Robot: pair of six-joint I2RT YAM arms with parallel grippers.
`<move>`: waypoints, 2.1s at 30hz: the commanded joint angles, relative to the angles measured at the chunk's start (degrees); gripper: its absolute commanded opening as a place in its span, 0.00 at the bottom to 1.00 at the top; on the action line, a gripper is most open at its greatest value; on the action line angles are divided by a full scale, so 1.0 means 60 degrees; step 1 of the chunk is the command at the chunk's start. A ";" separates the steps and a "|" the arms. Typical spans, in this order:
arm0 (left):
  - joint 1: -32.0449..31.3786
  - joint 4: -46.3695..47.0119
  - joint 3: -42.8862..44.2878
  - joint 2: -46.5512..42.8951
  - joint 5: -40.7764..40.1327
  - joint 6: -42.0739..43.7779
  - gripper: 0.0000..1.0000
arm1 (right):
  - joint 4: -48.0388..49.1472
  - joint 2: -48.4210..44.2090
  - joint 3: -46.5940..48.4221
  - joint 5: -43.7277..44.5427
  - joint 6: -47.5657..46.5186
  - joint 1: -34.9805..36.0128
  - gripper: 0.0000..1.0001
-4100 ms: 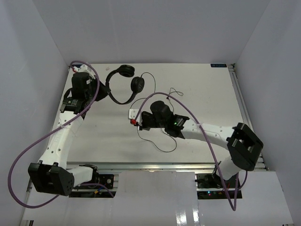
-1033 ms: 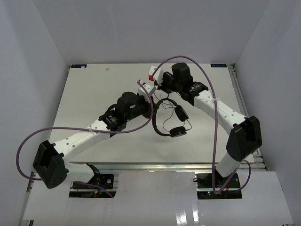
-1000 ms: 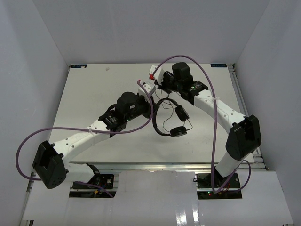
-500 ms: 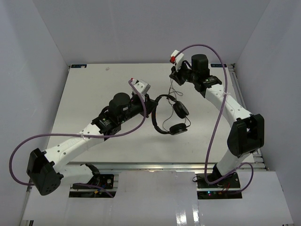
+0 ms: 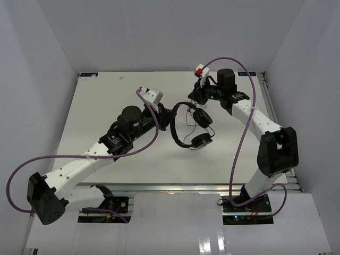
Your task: Wrap the headphones
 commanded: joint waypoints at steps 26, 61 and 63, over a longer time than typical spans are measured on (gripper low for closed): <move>-0.0042 -0.0588 0.3729 0.0210 -0.4325 -0.1550 0.00 | 1.4428 0.1311 -0.3408 -0.5774 1.2530 0.1274 0.14; 0.5123 -0.3661 0.5730 0.1395 -0.4303 -0.0320 0.00 | 0.2035 -0.3248 -0.4113 -0.4204 0.1815 0.1997 0.08; 0.5412 -0.3571 0.5499 0.1392 -0.4118 -0.0306 0.00 | 0.0467 -0.3864 -0.3770 -0.3232 0.0591 0.2049 0.08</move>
